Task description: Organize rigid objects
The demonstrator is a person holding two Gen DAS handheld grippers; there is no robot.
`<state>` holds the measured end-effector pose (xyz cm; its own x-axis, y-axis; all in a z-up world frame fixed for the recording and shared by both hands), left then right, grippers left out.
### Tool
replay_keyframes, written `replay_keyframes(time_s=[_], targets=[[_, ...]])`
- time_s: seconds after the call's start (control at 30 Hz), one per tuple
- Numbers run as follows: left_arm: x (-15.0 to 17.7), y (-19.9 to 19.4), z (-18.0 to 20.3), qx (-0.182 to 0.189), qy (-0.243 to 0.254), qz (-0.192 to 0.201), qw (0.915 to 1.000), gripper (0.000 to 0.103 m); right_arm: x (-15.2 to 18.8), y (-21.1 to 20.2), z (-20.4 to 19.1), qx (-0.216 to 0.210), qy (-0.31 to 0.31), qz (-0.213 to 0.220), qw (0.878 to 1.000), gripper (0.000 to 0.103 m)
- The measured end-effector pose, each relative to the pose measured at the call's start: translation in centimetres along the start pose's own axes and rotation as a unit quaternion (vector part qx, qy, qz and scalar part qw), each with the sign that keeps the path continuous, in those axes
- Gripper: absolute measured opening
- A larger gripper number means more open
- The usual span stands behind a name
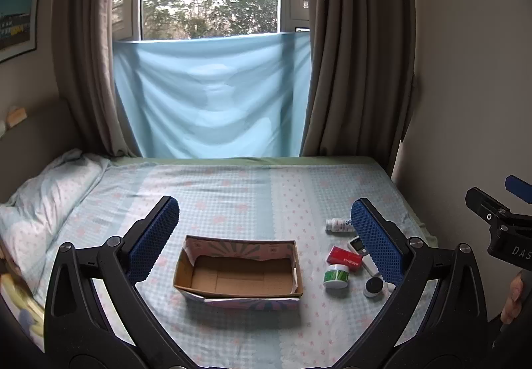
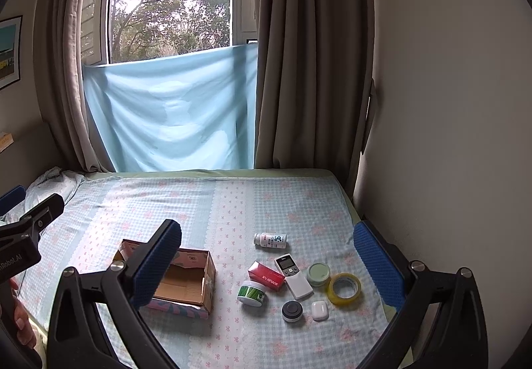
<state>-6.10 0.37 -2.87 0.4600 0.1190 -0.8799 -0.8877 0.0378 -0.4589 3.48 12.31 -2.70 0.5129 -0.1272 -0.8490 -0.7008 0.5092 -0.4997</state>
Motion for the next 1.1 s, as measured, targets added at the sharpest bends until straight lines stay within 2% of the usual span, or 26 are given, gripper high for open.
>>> replay_keyframes(time_s=[1.1], targets=[[0.13,-0.40,0.22,0.026,0.005,-0.008,0.9996,0.102,-0.23,-0.76,-0.66,-0.007,-0.004,0.012,1.000,0.103]])
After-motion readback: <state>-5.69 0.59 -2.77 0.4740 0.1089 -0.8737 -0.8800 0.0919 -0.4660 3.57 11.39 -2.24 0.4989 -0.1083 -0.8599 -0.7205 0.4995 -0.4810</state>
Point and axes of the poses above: each gripper's, at about its wrist camera, not at the fingertips, and y roughly the way its jaws point, z to its right, x to its underside, the point moved 6 cm from there along y, roughly the way its jaws point, and after that the axes turned 8 degrees about -y, right-handed, at the moved point
